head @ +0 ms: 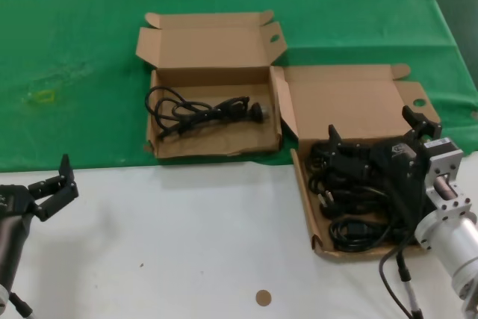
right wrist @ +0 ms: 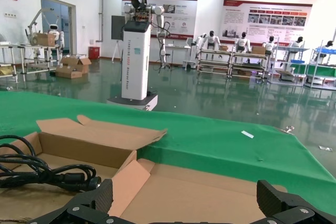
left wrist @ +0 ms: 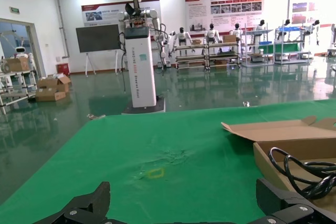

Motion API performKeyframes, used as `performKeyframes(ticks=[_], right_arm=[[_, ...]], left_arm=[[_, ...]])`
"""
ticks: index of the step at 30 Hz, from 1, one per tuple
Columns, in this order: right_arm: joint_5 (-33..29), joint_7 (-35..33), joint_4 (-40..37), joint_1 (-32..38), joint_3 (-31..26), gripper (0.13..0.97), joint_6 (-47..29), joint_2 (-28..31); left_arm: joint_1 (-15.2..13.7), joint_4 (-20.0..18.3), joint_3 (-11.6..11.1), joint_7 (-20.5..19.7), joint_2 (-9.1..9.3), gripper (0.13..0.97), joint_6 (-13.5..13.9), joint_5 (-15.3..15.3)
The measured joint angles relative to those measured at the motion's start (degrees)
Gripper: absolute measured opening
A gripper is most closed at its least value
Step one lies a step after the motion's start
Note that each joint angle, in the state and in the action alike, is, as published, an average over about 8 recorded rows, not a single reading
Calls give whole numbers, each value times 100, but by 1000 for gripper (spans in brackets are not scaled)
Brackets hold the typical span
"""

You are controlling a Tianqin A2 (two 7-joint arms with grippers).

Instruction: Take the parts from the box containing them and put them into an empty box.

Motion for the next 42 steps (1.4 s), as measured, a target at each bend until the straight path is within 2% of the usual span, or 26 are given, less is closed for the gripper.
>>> performKeyframes(ticks=[42], right_arm=[[0,0,0,0,0,966,0,0]], left_arm=[[0,0,0,0,0,966,0,0]])
